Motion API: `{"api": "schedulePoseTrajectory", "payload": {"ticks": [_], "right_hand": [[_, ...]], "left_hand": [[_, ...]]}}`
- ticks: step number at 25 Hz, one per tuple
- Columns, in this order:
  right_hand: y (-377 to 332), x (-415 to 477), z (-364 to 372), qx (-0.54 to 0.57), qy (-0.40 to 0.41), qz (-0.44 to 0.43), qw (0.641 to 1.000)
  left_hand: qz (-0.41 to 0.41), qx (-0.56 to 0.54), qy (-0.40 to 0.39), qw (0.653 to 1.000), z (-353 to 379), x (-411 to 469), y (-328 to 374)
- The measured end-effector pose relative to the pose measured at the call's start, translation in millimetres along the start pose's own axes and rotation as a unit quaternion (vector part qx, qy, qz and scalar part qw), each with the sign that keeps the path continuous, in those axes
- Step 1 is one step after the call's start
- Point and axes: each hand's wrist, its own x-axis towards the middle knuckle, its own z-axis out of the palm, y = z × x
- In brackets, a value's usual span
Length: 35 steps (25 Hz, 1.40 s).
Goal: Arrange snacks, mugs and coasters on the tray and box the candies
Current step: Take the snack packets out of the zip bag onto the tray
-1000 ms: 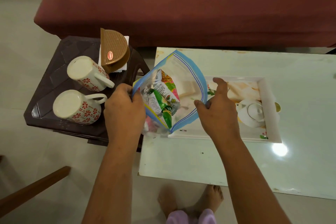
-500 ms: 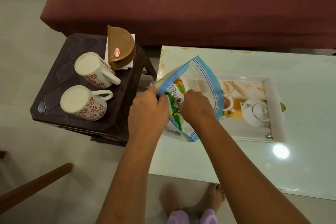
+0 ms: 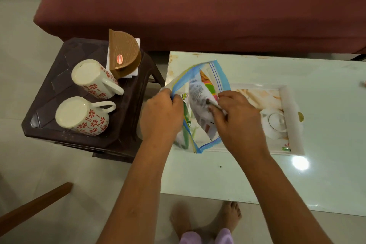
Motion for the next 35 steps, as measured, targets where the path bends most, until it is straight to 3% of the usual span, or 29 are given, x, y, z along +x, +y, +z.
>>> {"api": "schedulePoseTrajectory", "payload": {"ticks": [4,7,12,17,19,23,28,32,35], "right_hand": [[22,-20,-53,0.059,0.22,0.017,0.973],[53,-19,-64,0.007,0.286,0.077,0.955],[129,-16,-23,-0.158,0.079,0.158,0.972],[168,-13,30,-0.205,-0.058,0.197,0.957],[172,-19,43,-0.178,-0.09,0.168,0.965],[188,-49,50,-0.224,-0.044,0.103,0.968],[214,-73,58,-0.21,-0.231,0.154,0.937],[208,-41,51,-0.151,-0.245,0.183,0.94],[198,-32,39,-0.086,-0.106,0.322,0.937]], "left_hand": [[0.013,0.005,-0.017,1.0,14,3,18],[0.014,0.008,-0.027,1.0,30,0,33],[-0.002,-0.027,-0.043,0.999,54,-4,45],[-0.014,-0.064,-0.058,0.996,83,-8,53],[-0.012,-0.058,-0.055,0.997,92,-9,55],[-0.031,-0.079,-0.069,0.994,111,-9,60],[-0.031,-0.087,-0.07,0.993,126,-8,60],[-0.037,-0.096,-0.08,0.991,130,-9,58],[-0.041,-0.101,-0.079,0.991,132,-8,53]]}}
